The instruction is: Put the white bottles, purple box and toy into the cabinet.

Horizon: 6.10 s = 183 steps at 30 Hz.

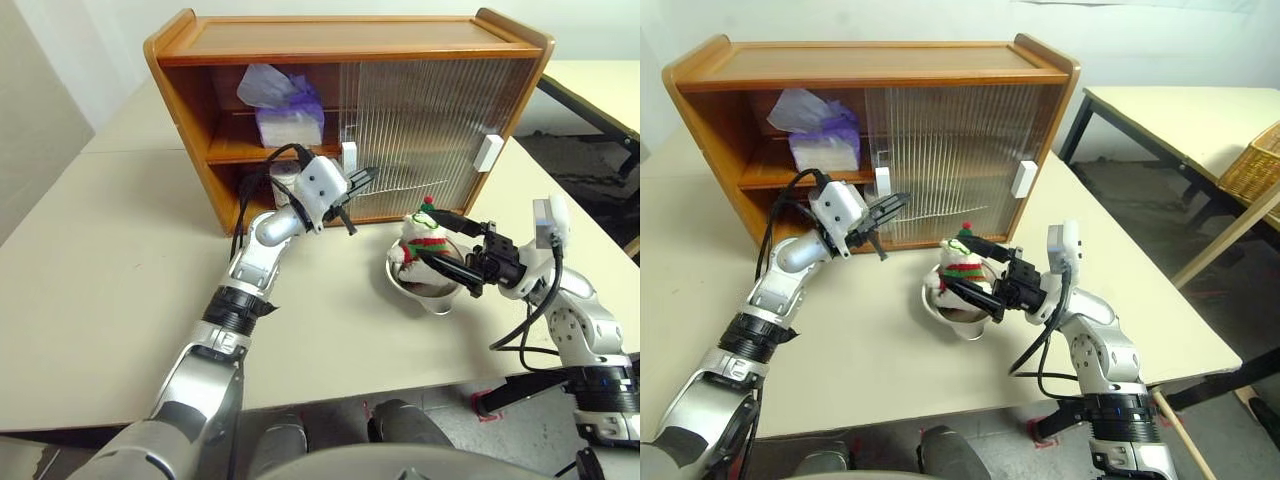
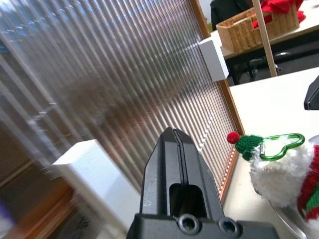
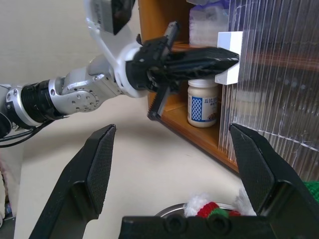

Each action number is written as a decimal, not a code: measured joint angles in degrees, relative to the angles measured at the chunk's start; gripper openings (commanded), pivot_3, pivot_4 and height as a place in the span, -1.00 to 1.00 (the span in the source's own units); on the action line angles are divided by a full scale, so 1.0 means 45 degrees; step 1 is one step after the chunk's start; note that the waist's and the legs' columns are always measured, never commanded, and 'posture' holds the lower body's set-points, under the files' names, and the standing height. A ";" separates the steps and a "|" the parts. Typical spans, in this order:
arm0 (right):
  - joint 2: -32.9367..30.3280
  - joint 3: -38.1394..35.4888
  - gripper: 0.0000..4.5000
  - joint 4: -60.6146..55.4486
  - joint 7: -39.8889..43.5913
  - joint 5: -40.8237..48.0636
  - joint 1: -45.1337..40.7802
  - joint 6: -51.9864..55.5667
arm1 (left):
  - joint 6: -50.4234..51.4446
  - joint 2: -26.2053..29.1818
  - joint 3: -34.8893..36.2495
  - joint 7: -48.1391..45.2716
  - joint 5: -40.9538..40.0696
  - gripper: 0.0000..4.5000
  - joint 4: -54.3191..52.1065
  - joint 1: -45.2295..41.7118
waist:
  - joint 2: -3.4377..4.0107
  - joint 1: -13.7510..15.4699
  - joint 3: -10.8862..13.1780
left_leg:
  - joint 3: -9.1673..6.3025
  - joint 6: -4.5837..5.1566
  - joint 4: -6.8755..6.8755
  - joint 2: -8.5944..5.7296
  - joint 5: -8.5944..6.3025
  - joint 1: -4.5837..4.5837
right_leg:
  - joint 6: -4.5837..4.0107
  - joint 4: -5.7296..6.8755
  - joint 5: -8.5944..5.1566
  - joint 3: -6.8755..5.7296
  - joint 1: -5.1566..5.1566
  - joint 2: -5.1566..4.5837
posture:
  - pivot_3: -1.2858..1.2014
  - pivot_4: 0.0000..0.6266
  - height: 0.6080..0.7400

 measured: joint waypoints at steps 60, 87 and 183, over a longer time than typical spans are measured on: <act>0.0307 0.0110 1.00 0.0568 0.0488 -0.0338 -0.0429 -0.0165 | 0.4268 0.3520 0.3174 0.2610 -0.0262 -0.98 -0.2654 0.2188 | 0.0008 -0.0230 0.0006 | -0.0023 -0.0136 -0.0162 0.0004 0.0142 0.0052 | -0.0083 0.0037 0.0118 -0.0012 -0.0098 0.0004 | -0.09 -1.00 1.00; 0.0373 0.0180 1.00 0.0979 0.0636 -0.0358 -0.0699 -0.0223 | 0.3151 0.3377 0.4572 0.1889 -0.2547 0.02 -0.3016 0.3688 | 0.0015 0.0167 0.0001 | -0.0031 -0.0204 -0.0283 0.0025 0.0211 0.0015 | -0.0223 0.0061 0.0199 -0.0021 -0.0208 0.0015 | -0.09 -1.00 1.00; 0.1838 -0.0348 -0.98 0.7453 -0.3450 -0.3764 -0.7299 -0.1004 | 0.2229 0.3878 0.5248 -0.7235 -0.7467 1.00 -0.3898 0.8525 | 0.0220 0.0578 -0.0072 | -0.0043 -0.0197 -0.0404 0.0168 0.0156 -0.0001 | -0.0297 0.0068 0.0168 -0.0054 -0.0301 0.0015 | -0.03 -1.00 1.00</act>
